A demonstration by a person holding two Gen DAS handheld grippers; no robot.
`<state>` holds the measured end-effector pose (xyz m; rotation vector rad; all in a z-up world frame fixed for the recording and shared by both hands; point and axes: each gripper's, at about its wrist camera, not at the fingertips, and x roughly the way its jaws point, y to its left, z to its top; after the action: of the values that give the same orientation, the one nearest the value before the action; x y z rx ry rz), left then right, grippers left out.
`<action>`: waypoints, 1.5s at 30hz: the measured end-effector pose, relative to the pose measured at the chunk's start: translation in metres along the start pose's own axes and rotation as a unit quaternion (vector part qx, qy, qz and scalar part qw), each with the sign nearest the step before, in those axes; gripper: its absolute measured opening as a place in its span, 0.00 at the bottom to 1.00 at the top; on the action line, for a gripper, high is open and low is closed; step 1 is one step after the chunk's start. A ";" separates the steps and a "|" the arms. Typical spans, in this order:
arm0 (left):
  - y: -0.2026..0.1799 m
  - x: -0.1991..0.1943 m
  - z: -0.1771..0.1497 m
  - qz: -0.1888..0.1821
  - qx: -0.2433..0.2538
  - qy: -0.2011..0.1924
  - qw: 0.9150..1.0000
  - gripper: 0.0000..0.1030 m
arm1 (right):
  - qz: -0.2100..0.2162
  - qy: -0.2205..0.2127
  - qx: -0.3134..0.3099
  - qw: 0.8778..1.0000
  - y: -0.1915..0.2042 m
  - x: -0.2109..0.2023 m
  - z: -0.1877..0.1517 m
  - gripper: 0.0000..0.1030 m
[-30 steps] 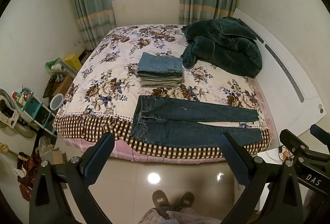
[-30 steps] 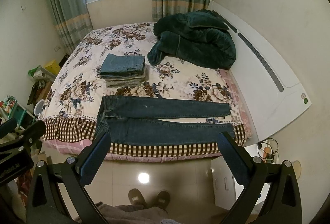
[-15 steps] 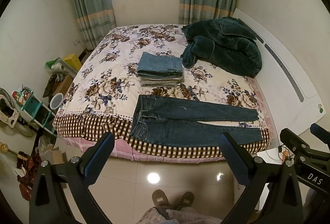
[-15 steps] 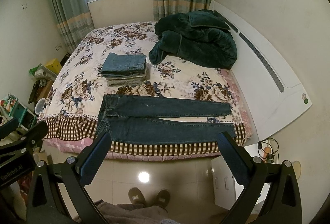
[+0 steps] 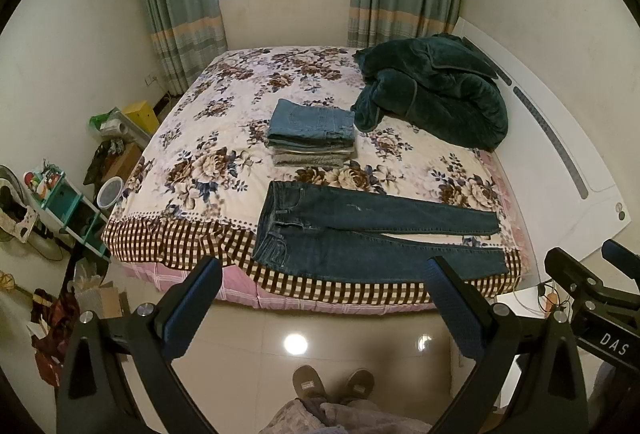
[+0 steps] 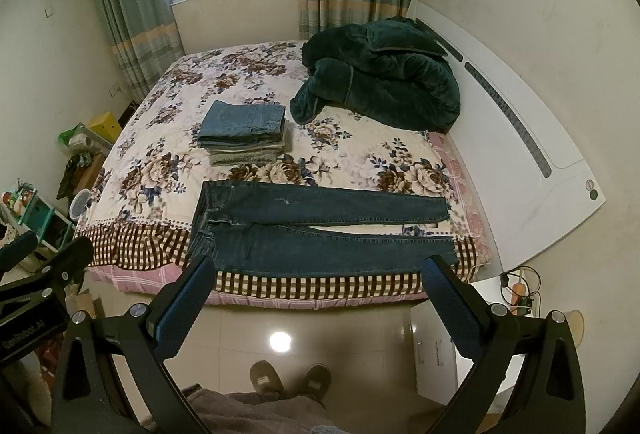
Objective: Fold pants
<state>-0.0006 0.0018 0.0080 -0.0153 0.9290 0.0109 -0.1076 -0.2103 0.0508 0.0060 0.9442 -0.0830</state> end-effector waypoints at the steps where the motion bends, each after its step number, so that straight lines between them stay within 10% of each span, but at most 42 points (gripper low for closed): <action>1: -0.001 0.000 0.000 0.000 0.000 0.000 1.000 1.00 | 0.000 0.000 0.001 1.000 -0.001 0.000 0.001 1.00; 35: -0.011 -0.001 0.000 0.009 -0.020 0.008 1.000 1.00 | 0.008 0.010 -0.003 1.000 0.006 0.005 -0.019 1.00; 45: -0.026 0.051 0.020 0.050 -0.033 0.004 0.998 1.00 | -0.001 0.029 0.017 0.999 -0.035 0.068 0.002 1.00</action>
<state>0.0467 -0.0234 -0.0207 -0.0309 0.9373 0.1349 -0.0691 -0.2501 -0.0017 0.0391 1.0011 -0.1023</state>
